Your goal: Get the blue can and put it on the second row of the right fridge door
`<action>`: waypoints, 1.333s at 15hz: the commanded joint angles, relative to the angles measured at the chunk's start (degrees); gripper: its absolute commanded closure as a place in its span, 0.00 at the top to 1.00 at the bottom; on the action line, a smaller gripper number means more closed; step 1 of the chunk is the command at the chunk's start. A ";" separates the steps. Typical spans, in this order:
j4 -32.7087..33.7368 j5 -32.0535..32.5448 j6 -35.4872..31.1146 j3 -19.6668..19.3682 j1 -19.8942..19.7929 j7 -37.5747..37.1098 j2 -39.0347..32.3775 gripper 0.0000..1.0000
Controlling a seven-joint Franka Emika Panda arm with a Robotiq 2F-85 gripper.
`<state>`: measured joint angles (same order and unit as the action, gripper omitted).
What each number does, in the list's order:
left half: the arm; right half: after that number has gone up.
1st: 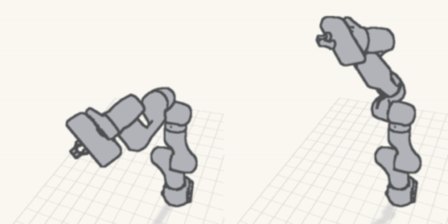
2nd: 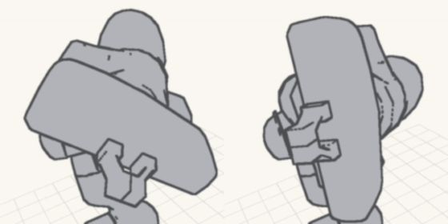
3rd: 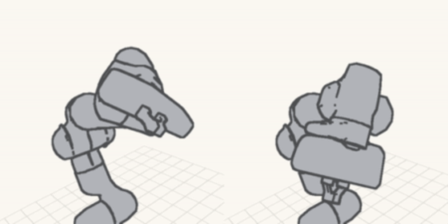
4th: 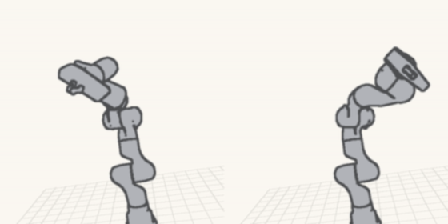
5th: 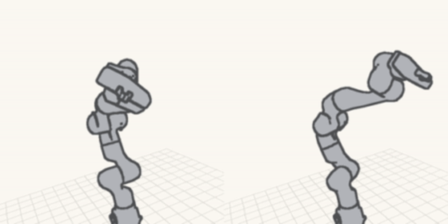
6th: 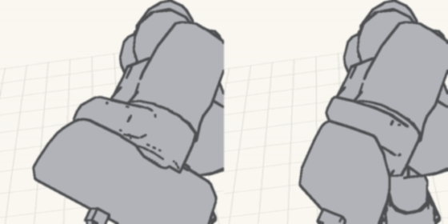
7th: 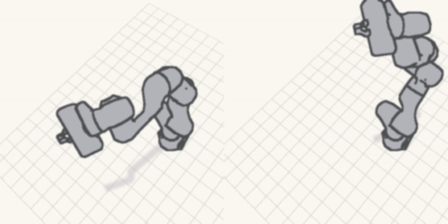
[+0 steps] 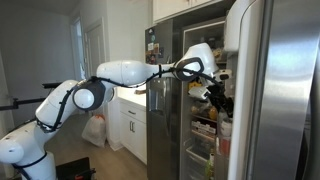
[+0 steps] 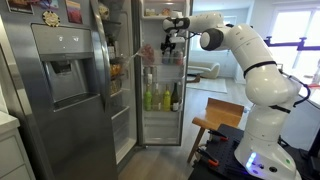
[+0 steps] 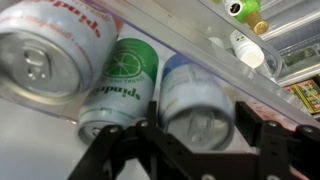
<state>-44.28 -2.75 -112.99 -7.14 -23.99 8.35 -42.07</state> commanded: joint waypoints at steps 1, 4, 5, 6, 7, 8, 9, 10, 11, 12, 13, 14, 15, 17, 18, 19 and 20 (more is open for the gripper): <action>5.02 -0.45 4.37 0.25 0.12 -1.49 -2.00 1.00; 6.38 -0.19 5.44 0.13 0.48 -1.51 -2.56 1.00; 6.64 -0.11 5.52 0.11 0.62 -1.46 -2.63 1.00; 6.80 -0.12 5.66 0.22 0.84 -1.22 -2.52 1.00; 6.74 -0.33 5.73 0.51 1.08 -0.82 -2.16 1.00; 6.68 -0.57 5.78 0.86 1.28 -0.51 -1.78 1.00; 6.40 -0.85 6.08 1.49 1.56 -0.01 -1.08 1.00; 6.22 -1.02 6.43 2.09 1.88 0.45 -0.49 1.00; 6.06 -1.19 6.81 2.76 2.20 0.83 0.05 1.00; 5.76 -1.59 7.56 3.87 2.42 1.75 0.84 1.00; 5.32 -1.80 8.25 4.83 2.83 2.57 1.72 1.00; 5.10 -1.95 8.93 5.82 3.05 3.17 2.34 1.00; 4.69 -1.98 9.72 6.73 3.47 3.93 3.27 1.00; 4.15 -2.37 12.02 8.72 3.90 5.66 4.88 1.00; 3.87 -2.68 13.51 9.73 4.05 6.32 5.67 1.00; 3.70 -3.05 15.37 10.84 4.10 7.29 6.46 1.00; 3.50 -3.33 17.15 11.86 4.20 7.98 7.22 1.00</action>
<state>-38.39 -4.00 -100.51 2.56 -19.75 13.10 -38.46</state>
